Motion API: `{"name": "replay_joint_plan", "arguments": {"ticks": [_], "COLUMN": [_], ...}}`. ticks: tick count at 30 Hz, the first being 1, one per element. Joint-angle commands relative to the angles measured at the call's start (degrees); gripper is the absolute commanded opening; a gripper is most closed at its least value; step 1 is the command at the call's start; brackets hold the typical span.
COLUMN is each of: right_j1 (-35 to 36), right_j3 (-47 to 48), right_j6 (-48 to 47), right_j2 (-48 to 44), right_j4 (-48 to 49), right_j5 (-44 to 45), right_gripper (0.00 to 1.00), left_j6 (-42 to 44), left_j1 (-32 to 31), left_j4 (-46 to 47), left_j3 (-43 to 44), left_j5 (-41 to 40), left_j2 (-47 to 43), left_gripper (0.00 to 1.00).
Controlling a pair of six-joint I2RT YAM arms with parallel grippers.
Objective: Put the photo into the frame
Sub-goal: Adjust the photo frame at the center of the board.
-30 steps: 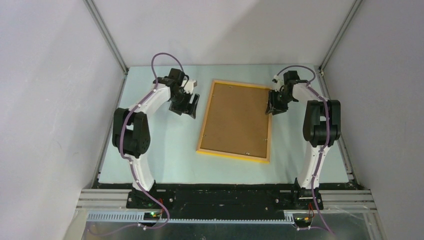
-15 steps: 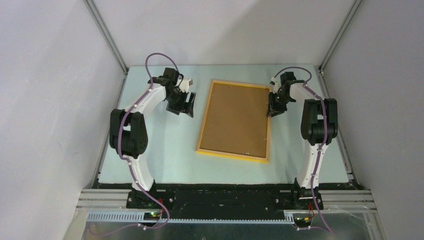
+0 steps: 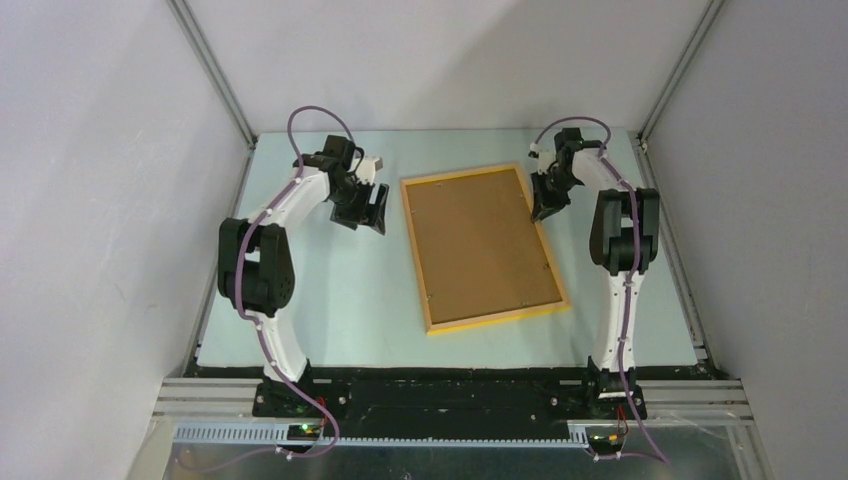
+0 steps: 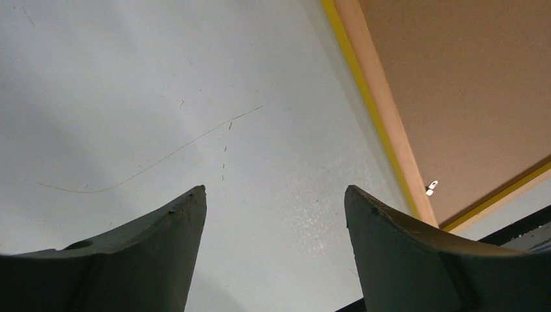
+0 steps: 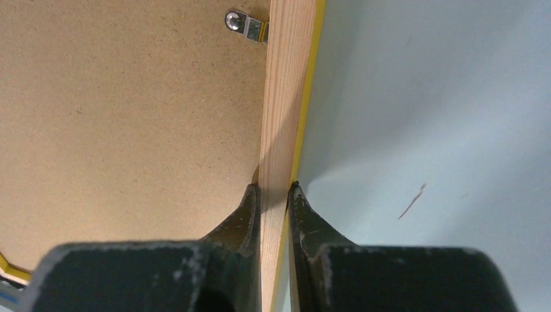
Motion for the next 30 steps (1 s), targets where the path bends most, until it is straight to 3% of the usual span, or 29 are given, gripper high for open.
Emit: {"name": "replay_joint_plan", "arguments": {"ticks": [1,7,11,17,30], "right_j1": [0.94,3.99,5.51,6.56,9.3], "right_j3": [9.81,23.77,27.22,27.95,24.85], "right_j6": [-8.33,-16.84,-21.83,-29.47,-43.09], "right_j2": [5.47,12.52,14.96,15.86,12.8], "right_j4": [-5.9,-9.59,-9.93,-9.14,-8.92], "right_j5": [-0.16,6.6,9.85,12.26,8.1], "right_gripper": [0.0,0.0,0.0,0.0,0.0], "left_j6": [0.88,1.85,1.74,2.33,3.53], "left_j1": [0.76,1.06,1.13,1.25,1.59], "left_j4": [0.81,0.81,0.84,0.82,0.79], "left_j3": [-0.74,0.14,1.31,1.96,0.98], "left_j5": [0.41,0.85,1.24,0.71,-0.52], "left_j2": [-3.96,-3.12,-2.38,-2.02,-1.68], "left_gripper": [0.83,0.83,0.83,0.83,0.83]}}
